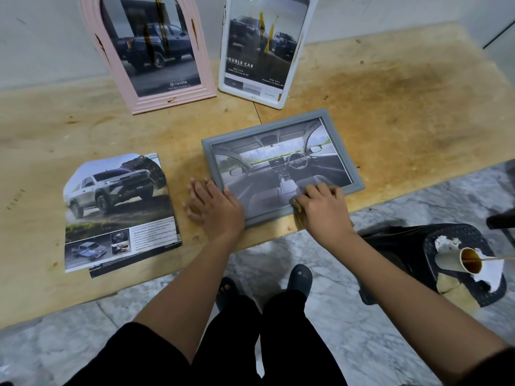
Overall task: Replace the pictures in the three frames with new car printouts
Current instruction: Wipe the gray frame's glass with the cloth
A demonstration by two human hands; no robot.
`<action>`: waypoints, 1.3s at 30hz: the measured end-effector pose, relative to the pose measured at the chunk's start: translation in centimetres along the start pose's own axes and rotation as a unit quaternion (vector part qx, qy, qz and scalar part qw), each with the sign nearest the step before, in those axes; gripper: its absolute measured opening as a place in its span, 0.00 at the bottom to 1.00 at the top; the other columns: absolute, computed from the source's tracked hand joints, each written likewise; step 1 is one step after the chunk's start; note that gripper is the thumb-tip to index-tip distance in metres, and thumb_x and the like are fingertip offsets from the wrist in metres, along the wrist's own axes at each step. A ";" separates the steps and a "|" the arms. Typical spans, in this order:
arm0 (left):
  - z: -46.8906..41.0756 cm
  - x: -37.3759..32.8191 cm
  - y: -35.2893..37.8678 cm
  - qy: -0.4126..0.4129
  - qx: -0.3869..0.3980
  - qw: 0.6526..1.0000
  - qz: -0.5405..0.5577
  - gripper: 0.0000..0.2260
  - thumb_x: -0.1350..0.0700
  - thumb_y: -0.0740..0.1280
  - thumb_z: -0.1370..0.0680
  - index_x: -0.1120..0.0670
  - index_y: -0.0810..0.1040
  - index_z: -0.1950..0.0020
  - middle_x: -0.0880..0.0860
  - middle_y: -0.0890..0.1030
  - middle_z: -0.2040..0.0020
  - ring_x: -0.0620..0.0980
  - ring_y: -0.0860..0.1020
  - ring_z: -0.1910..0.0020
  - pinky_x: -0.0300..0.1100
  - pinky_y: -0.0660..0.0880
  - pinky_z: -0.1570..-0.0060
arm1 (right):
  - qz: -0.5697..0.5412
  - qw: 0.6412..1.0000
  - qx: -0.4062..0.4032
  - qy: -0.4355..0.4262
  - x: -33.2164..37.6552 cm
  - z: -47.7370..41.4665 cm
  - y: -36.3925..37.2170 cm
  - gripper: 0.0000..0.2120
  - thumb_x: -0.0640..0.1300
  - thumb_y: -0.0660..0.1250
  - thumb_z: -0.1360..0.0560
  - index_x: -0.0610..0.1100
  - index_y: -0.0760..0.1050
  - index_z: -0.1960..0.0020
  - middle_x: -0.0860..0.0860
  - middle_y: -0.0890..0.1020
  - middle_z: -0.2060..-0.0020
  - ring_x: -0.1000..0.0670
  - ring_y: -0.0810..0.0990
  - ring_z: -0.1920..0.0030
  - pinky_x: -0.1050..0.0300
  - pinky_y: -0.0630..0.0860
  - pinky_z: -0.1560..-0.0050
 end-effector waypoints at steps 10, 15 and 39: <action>0.0 -0.1 -0.1 -0.004 0.000 1.000 0.004 0.23 0.51 0.52 0.20 0.58 0.60 0.27 0.57 0.54 0.23 0.56 0.48 0.24 0.58 0.43 0.29 | -0.136 0.990 0.027 -0.029 5.2 0.1 -0.8 0.11 0.41 0.74 0.46 0.49 0.80 0.64 0.51 0.78 0.64 0.47 0.76 0.59 0.56 0.68 0.59; 0.0 0.0 -0.1 -0.005 -0.002 1.000 0.008 0.22 0.51 0.52 0.20 0.58 0.61 0.27 0.57 0.54 0.24 0.56 0.48 0.24 0.58 0.44 0.29 | -0.394 0.905 0.066 0.143 -0.5 0.8 -1.7 0.15 0.37 0.60 0.31 0.47 0.82 0.50 0.49 0.80 0.54 0.44 0.76 0.49 0.56 0.69 0.50; 0.0 0.0 -0.1 0.003 0.005 1.000 0.010 0.23 0.50 0.51 0.19 0.58 0.58 0.26 0.57 0.52 0.23 0.56 0.47 0.24 0.58 0.42 0.28 | -0.218 0.970 -0.043 0.100 7.2 2.0 0.1 0.16 0.35 0.58 0.40 0.47 0.80 0.59 0.51 0.80 0.59 0.49 0.68 0.51 0.49 0.72 0.56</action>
Point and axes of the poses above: each hand's wrist, its own z-axis away from the middle knuckle, its own y-axis out of the palm, x = y × z, the point moved 2 cm from there along -z, towards the middle knuckle
